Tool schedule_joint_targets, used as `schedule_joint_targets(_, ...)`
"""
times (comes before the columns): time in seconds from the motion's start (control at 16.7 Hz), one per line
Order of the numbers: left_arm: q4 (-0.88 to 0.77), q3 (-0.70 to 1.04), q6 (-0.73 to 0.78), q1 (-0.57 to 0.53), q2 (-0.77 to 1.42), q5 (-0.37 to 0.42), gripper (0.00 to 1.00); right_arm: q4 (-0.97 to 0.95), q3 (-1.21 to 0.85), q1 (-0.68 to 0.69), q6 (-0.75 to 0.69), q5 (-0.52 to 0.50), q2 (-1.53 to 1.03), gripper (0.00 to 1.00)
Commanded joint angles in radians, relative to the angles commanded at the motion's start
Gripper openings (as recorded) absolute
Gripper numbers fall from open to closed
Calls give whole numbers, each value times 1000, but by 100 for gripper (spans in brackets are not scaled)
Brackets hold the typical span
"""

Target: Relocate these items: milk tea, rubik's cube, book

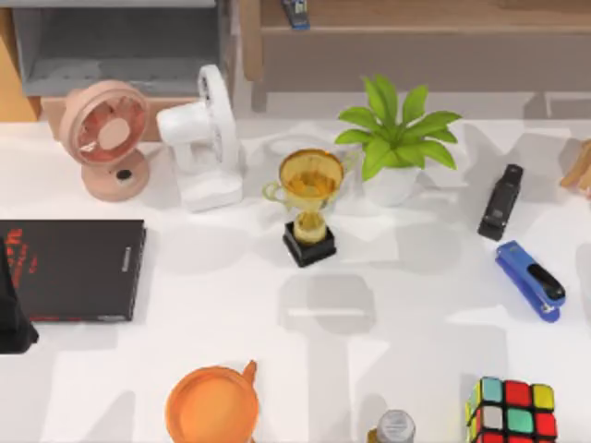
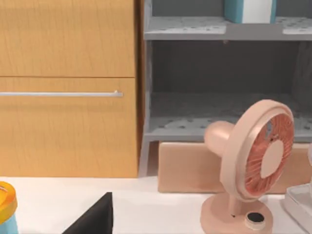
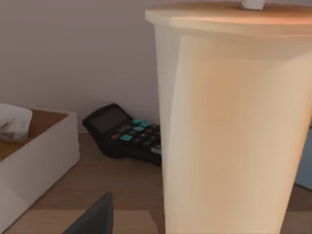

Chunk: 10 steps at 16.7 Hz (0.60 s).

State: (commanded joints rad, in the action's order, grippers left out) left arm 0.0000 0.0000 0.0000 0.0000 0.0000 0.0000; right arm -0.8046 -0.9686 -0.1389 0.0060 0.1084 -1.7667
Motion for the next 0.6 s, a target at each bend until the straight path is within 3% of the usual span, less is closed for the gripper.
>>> schedule_joint_targets(0.6,0,0,0,0,0,0,100,88,-333,11,-1,-20,-237,100)
